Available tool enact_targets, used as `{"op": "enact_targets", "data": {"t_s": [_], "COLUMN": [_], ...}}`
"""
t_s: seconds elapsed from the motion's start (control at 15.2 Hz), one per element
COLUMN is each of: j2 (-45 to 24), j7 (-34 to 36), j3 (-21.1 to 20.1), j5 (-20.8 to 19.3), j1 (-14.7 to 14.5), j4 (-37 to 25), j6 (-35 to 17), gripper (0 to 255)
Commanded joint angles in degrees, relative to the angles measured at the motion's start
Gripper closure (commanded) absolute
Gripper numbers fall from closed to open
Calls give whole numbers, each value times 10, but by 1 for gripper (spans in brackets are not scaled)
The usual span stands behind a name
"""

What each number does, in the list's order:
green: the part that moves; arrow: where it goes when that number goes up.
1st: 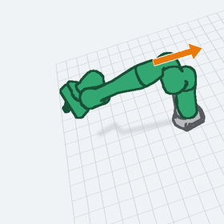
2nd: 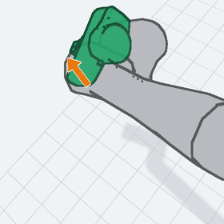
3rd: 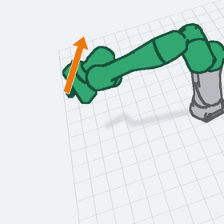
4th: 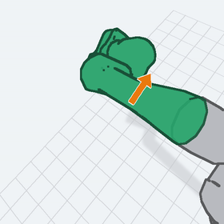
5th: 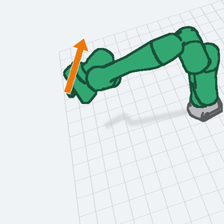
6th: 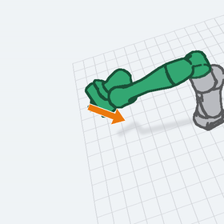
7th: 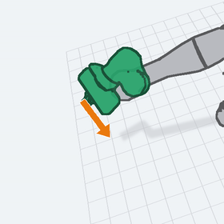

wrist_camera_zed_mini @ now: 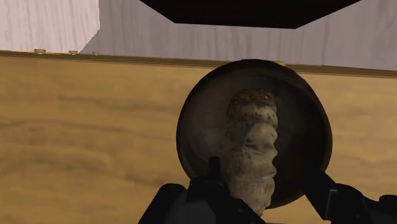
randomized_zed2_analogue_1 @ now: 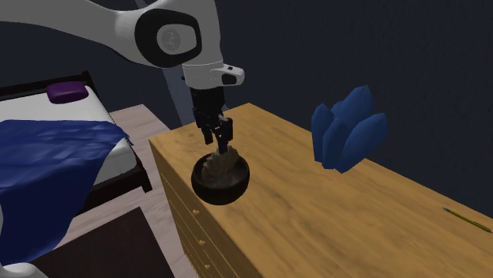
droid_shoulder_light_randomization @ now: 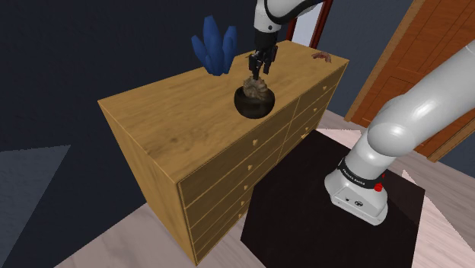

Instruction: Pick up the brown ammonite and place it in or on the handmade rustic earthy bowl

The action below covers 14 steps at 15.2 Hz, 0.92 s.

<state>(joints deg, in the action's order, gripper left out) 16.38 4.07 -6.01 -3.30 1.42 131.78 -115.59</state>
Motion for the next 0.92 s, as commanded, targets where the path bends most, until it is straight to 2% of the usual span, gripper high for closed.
{"op": "enact_targets", "data": {"t_s": [0.0,0.26,0.53,0.86], "j2": [0,0,15,15], "j7": [0,0,-2,-2], "j3": [0,0,-1,-1], "j5": [0,0,4,4], "j1": [0,0,-2,-2], "j4": [0,0,-59,-59], "j6": [0,0,74,74], "gripper": [0,0,0,0]}}
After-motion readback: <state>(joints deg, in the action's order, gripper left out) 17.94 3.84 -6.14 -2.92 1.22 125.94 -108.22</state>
